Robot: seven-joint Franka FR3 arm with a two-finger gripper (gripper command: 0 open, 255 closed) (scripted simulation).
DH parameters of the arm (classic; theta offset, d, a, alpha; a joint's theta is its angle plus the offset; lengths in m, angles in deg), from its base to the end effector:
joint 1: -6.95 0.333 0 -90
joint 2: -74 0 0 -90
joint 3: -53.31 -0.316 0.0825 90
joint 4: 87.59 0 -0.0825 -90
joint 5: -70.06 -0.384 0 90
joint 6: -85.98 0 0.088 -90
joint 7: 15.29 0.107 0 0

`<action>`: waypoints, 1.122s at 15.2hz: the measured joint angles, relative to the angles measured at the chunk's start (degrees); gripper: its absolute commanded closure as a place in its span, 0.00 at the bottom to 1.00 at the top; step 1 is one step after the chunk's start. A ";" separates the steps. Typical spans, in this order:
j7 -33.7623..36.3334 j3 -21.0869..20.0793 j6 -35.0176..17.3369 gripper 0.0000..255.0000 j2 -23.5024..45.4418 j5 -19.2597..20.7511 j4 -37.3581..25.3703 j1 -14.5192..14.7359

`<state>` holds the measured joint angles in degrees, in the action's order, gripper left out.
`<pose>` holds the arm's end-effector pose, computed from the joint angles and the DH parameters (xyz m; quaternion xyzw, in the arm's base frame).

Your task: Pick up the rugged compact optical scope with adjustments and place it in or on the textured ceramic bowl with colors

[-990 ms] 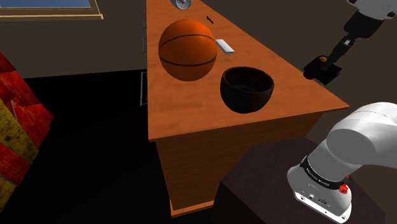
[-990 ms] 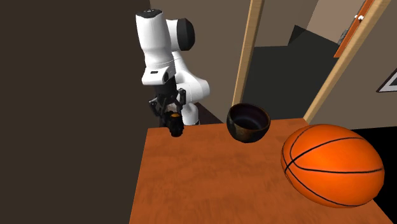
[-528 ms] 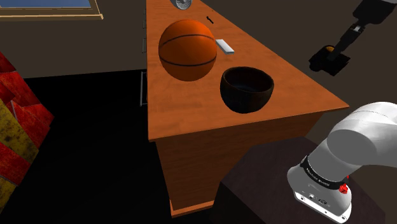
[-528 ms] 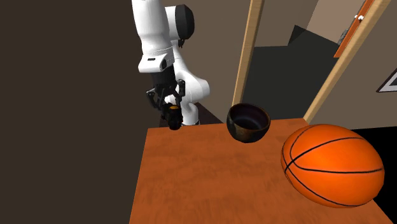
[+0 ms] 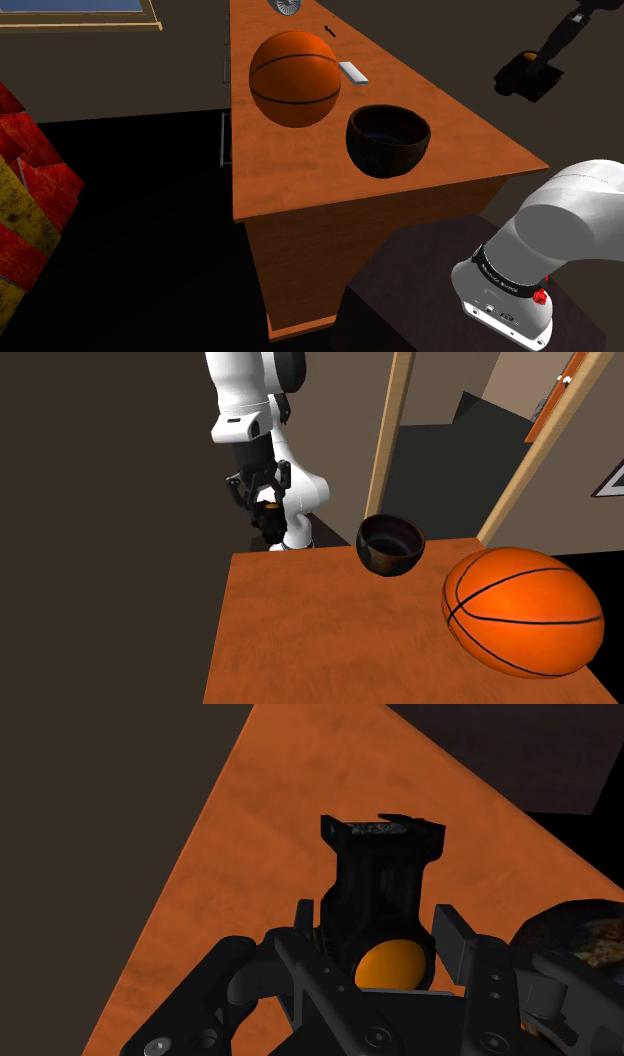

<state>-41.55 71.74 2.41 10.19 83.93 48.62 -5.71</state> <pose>0.1509 -0.1837 0.6312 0.9963 0.0095 0.0848 0.0103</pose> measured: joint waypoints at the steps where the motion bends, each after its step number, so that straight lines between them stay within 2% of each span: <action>1: -0.08 -0.10 0.63 1.00 0.46 -0.14 -1.10 0.11; 7: 0.21 -1.24 3.57 1.00 3.30 -1.34 -6.81 0.88; 14: 8.77 -10.47 2.18 1.00 5.41 -8.48 -6.46 2.34; 15: 8.80 -10.50 2.18 0.00 5.42 -8.51 -6.46 2.34; 17: 9.56 -11.19 1.52 0.00 4.99 -8.14 -5.09 1.94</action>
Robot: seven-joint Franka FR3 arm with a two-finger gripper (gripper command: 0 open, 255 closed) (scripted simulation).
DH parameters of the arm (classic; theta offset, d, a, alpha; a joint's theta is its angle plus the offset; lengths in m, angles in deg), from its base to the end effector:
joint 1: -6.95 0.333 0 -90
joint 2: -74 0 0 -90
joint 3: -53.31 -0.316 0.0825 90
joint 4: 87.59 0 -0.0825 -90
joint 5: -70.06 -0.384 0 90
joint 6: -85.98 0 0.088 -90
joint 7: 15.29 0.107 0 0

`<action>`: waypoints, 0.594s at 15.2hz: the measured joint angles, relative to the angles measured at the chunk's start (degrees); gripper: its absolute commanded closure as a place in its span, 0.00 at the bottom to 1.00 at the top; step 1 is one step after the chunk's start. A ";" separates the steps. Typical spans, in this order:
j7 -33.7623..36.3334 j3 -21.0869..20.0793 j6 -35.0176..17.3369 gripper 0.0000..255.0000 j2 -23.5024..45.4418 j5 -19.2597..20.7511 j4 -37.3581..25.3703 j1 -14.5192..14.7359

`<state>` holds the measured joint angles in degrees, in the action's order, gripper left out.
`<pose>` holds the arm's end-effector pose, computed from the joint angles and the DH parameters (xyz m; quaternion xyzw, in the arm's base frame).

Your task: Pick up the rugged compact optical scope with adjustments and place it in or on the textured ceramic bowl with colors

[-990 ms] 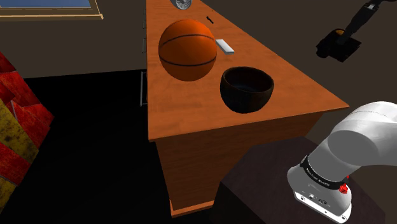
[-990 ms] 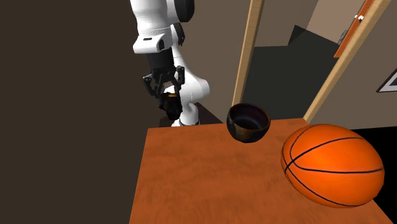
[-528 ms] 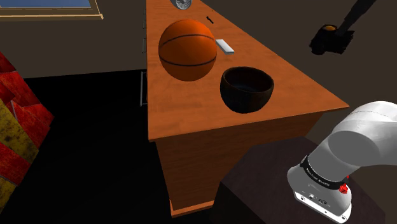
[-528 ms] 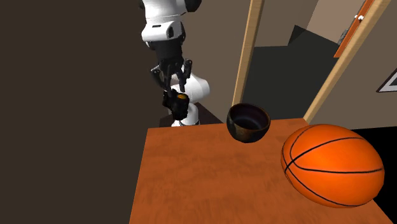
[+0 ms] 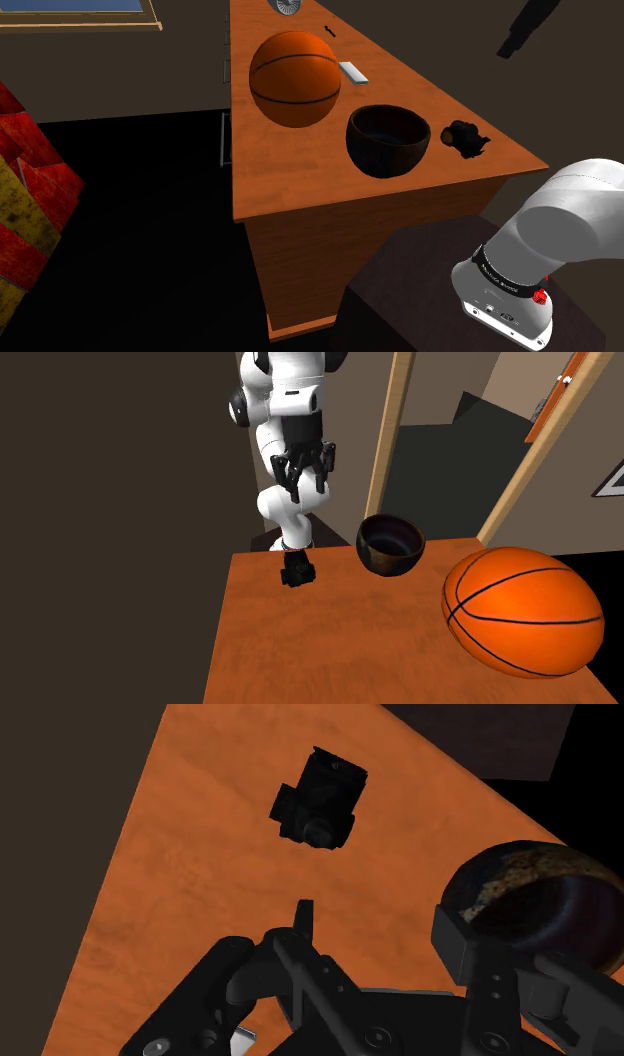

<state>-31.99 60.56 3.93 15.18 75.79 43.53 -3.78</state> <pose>0.1999 -0.1016 0.6685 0.9966 0.0037 0.0807 0.0172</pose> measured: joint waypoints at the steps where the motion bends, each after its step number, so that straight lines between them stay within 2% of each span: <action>1: 1.16 -1.05 -0.62 0.00 -0.24 0.53 1.37 -0.57; 9: 15.13 -12.57 -8.19 0.00 -1.91 4.82 17.26 -5.77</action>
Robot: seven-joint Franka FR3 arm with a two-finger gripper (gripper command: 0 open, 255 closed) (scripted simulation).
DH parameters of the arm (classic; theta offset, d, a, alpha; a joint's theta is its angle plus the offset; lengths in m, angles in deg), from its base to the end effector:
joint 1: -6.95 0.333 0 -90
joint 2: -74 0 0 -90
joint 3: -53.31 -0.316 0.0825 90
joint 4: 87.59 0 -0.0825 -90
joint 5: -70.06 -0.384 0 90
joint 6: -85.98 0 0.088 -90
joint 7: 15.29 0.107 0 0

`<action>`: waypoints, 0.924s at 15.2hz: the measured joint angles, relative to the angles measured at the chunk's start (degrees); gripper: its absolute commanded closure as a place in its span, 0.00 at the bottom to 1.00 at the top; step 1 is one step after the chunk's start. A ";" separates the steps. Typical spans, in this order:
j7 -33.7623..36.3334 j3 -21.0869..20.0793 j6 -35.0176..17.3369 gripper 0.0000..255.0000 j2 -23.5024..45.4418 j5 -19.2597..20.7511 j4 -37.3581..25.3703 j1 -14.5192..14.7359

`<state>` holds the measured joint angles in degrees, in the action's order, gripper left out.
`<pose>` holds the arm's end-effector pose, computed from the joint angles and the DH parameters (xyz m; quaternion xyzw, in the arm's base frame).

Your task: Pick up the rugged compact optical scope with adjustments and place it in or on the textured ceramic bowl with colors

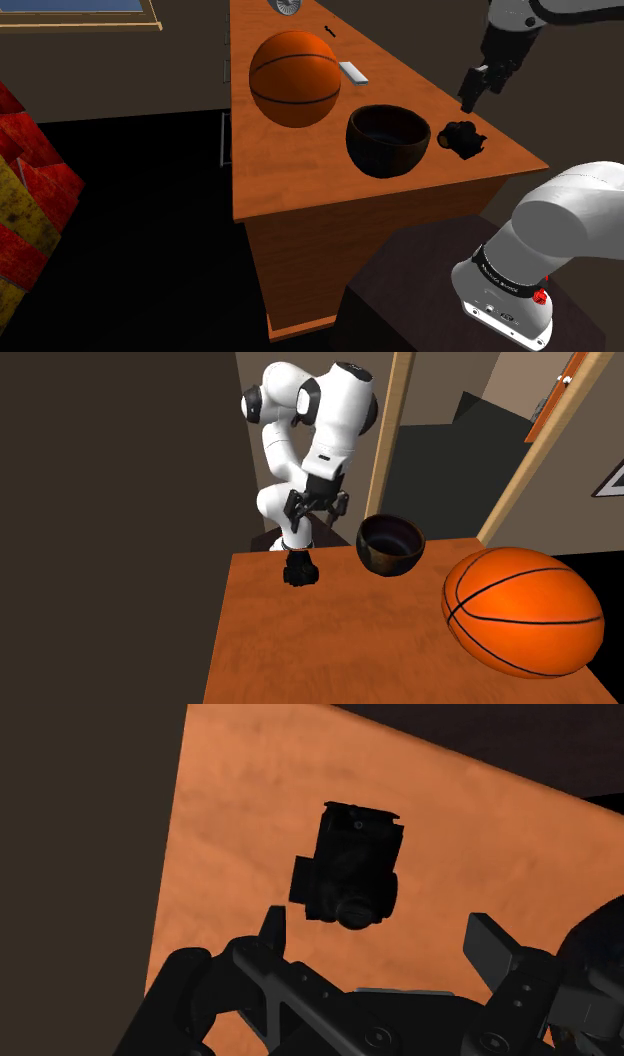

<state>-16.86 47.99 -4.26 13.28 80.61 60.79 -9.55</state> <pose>0.2308 -0.0585 0.5569 0.9852 -0.1071 0.0036 0.1338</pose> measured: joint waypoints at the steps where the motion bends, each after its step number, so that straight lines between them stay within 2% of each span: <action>1: 1.82 -1.35 -0.75 0.00 -0.35 0.53 2.12 -0.58; 5: 10.47 -7.82 -5.16 0.00 2.74 1.48 8.12 -2.71; 14: 11.90 -7.23 -11.17 0.00 2.58 3.60 14.89 -4.09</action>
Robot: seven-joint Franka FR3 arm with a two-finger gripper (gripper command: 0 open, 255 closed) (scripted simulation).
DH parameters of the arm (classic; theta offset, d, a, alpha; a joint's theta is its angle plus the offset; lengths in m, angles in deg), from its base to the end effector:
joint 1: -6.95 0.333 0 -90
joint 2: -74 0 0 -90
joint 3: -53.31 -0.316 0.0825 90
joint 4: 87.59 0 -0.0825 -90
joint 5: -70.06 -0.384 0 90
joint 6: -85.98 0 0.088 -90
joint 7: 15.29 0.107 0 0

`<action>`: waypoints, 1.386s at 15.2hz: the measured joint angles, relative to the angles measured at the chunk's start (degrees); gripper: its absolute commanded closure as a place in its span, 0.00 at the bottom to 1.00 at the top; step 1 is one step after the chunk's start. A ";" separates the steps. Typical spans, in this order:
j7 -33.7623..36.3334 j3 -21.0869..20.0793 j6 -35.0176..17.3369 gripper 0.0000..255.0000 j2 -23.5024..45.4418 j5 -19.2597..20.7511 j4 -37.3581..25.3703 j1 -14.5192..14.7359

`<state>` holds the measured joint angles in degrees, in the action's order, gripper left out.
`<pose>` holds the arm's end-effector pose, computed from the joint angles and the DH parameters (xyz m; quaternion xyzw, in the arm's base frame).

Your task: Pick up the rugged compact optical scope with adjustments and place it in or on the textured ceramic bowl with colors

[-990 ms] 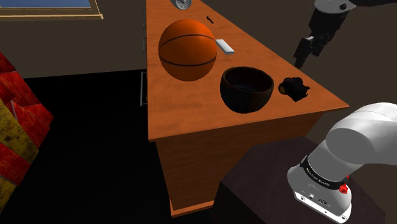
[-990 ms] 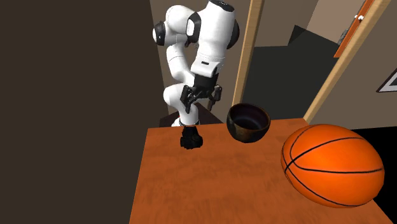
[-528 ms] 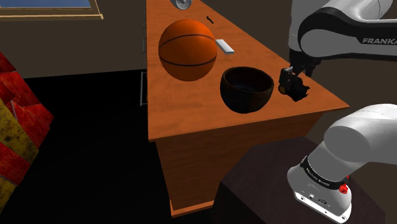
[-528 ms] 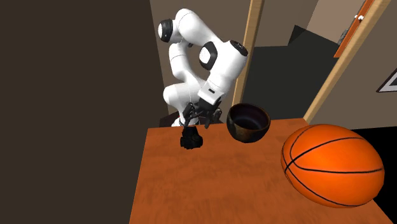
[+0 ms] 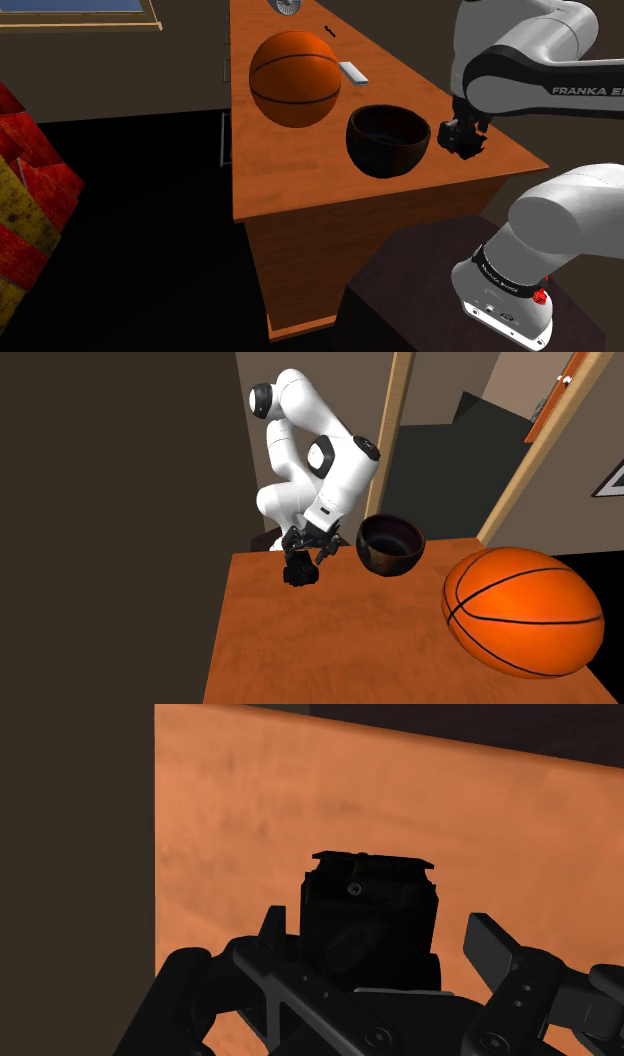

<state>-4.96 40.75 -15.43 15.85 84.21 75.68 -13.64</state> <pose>0.2423 -0.0618 0.4388 0.9599 -0.1800 -0.0466 0.2099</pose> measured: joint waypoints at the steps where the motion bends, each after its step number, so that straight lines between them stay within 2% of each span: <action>1: 0.02 0.02 -0.17 0.00 -0.01 0.03 0.18 -0.01; 5: 0.05 0.05 -0.40 0.00 0.01 0.07 0.36 -0.04; 6: 0.05 0.05 -0.40 1.00 0.01 0.07 0.36 -0.04; 7: 0.05 0.06 -0.36 1.00 -0.06 1.10 0.22 -0.08; 16: 0.11 0.15 -0.33 1.00 -0.03 0.69 0.08 -0.14; 21: -1.00 0.53 2.55 1.00 -0.28 0.36 -2.50 -0.12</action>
<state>-5.96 41.29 -12.88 15.57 84.57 73.18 -13.75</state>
